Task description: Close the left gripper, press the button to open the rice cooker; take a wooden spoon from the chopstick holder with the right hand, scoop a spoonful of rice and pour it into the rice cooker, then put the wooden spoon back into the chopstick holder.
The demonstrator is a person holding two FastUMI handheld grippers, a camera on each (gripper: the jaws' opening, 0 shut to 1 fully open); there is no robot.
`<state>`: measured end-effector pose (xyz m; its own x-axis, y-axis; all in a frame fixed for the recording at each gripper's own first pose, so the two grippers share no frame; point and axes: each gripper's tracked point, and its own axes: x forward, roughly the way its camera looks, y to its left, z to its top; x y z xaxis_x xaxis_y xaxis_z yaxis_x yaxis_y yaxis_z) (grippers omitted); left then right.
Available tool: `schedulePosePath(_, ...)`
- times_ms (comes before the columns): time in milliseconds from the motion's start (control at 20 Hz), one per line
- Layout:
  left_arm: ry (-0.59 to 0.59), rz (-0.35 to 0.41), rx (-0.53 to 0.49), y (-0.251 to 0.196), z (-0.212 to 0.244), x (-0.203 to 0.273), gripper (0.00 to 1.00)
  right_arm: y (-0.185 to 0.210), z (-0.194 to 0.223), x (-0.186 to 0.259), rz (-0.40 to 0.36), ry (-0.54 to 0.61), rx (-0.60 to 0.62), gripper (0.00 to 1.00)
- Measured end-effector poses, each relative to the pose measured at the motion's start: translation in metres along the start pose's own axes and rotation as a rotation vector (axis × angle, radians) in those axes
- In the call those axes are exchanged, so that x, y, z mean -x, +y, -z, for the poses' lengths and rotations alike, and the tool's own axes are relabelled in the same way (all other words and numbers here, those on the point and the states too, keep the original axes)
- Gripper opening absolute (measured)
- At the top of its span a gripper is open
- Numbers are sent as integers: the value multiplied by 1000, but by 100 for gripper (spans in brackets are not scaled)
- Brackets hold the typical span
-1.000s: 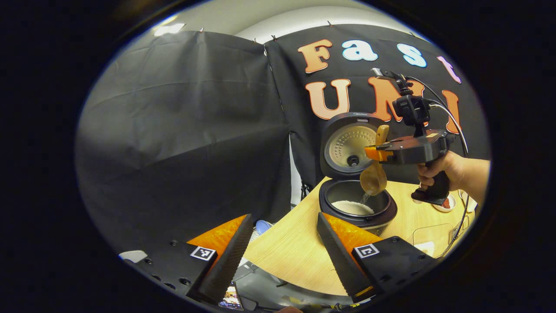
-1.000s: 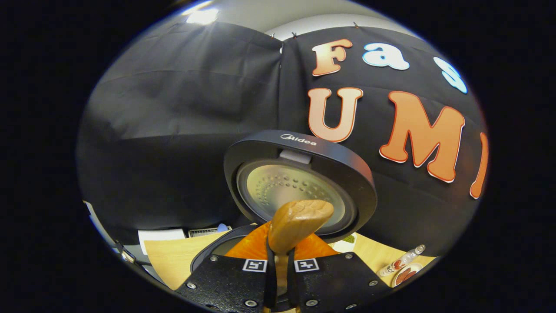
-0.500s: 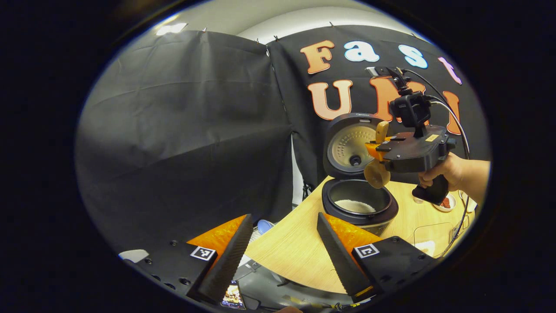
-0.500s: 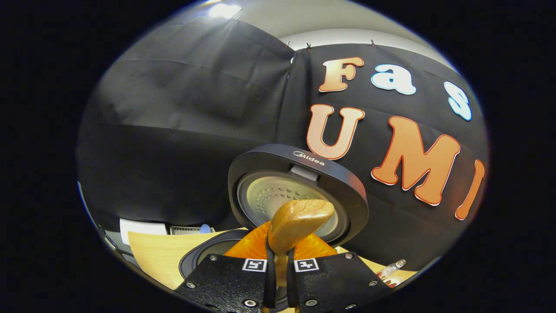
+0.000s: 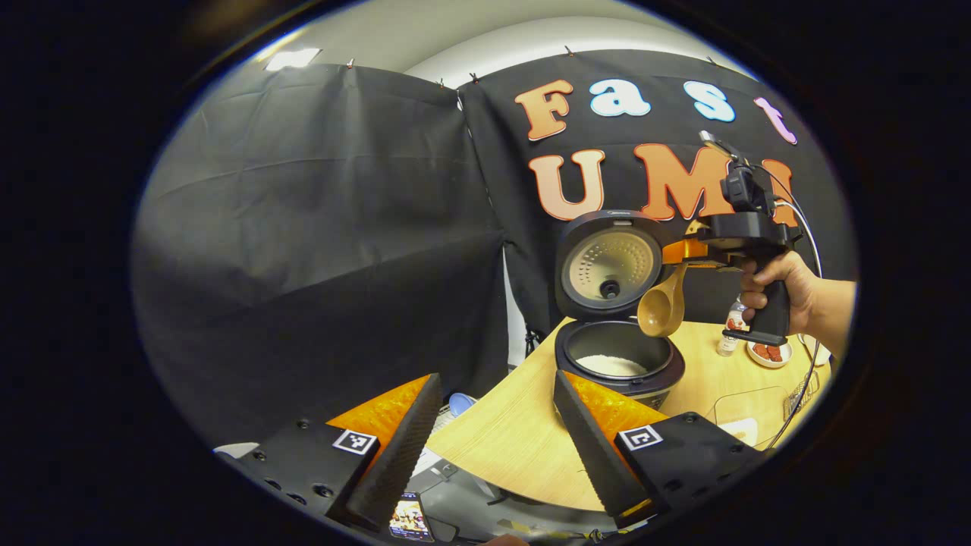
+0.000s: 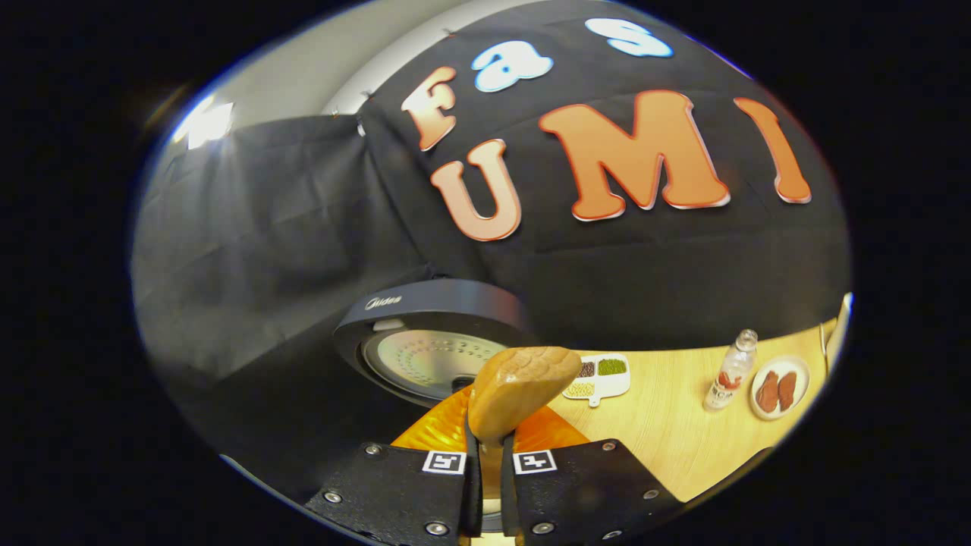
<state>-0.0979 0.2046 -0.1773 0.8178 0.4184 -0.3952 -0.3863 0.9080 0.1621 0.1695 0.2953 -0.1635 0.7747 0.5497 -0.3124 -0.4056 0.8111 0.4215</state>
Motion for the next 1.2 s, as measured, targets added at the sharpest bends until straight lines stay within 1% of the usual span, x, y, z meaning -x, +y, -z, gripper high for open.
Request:
schedulePosePath(150,-1,35,-3,-14,0,6,100,-38,-8,31,34,-9,-115,9)
schedulePosePath(500,-9,124,-24,-55,-5,19,100,-144,-17,116,181,-67,-279,9)
schedulePosePath(700,-13,176,-48,-81,-9,27,100,-203,-16,167,270,-103,-326,8)
schedulePosePath(750,-11,188,-51,-88,-9,28,100,-216,-15,179,290,-112,-338,4)
schedulePosePath(800,-8,201,-54,-95,-9,30,100,-229,-15,190,310,-121,-354,9)
schedulePosePath(950,-2,236,-68,-115,-11,33,100,-259,-12,223,351,-147,-393,9)
schedulePosePath(1000,-1,249,-71,-123,-13,33,95,-269,-12,232,368,-158,-398,9)
schedulePosePath(1050,0,259,-77,-129,-13,33,100,-281,-10,242,386,-169,-401,9)
schedulePosePath(1200,-6,289,-93,-147,-19,32,100,-312,-5,268,441,-191,-398,9)
